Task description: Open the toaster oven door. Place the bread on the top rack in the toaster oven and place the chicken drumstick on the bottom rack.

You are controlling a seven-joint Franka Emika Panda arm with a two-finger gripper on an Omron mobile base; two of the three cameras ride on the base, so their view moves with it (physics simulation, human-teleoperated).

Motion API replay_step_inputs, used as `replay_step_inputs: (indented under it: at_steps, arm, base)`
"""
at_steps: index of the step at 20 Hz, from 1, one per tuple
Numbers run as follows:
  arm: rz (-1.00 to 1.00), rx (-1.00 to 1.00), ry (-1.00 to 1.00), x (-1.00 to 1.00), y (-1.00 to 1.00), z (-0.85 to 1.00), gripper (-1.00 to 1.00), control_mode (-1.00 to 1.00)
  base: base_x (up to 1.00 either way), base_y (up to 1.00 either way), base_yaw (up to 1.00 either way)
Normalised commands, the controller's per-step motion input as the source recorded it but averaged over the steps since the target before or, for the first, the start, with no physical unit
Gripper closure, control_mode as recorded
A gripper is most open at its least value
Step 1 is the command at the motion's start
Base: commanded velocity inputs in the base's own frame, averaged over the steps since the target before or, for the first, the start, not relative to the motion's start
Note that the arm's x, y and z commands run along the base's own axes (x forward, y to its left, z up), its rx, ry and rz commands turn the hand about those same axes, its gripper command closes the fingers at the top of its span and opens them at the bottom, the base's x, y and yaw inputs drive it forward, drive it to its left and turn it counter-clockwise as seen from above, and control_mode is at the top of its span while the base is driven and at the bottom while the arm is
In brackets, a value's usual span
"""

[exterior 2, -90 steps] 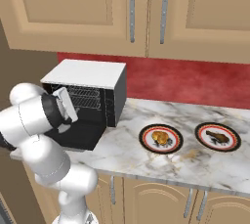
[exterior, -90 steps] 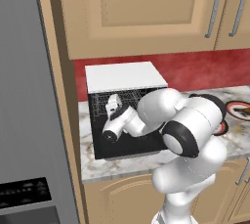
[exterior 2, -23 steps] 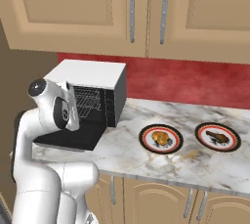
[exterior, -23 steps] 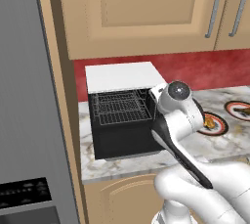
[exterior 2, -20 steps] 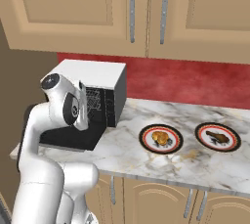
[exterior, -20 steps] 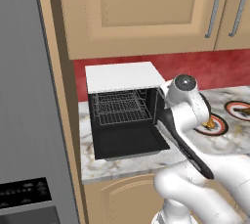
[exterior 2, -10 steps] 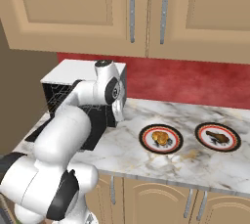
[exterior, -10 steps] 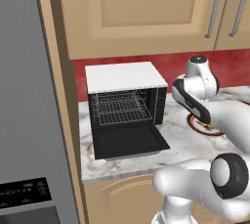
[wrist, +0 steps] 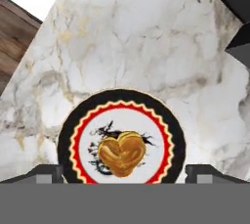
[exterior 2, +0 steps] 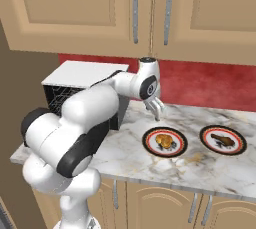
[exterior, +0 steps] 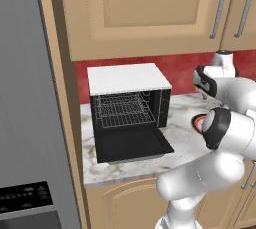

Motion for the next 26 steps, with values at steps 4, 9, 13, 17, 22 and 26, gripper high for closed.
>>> replay_step_inputs:
  at_steps: [4,9,13,17,22,26]
  arm:
    - [0.34,0.00,0.16,0.00,-0.78,-0.94,-1.00,-1.00]
    - [0.26,0.00,0.05,-0.01,-0.40,-0.41,-1.00,-1.00]
    - [0.12,-0.01,0.06,0.11,-0.02,-0.15,-1.00,-1.00]
    - [0.24,-0.04,0.13,0.00,-0.09,-0.53,-1.00,-1.00]
    - [0.31,0.01,0.03,0.00,-0.11,-0.43,-1.00,-1.00]
    - [0.34,0.04,0.00,0.02,0.00,-0.17,-1.00,-1.00]
  base:
    - [0.00,0.00,0.00]
    - [0.00,0.00,0.00]
    - [0.00,0.00,0.00]
    - [0.00,0.00,0.00]
    - [0.00,0.00,0.00]
    - [0.00,0.00,0.00]
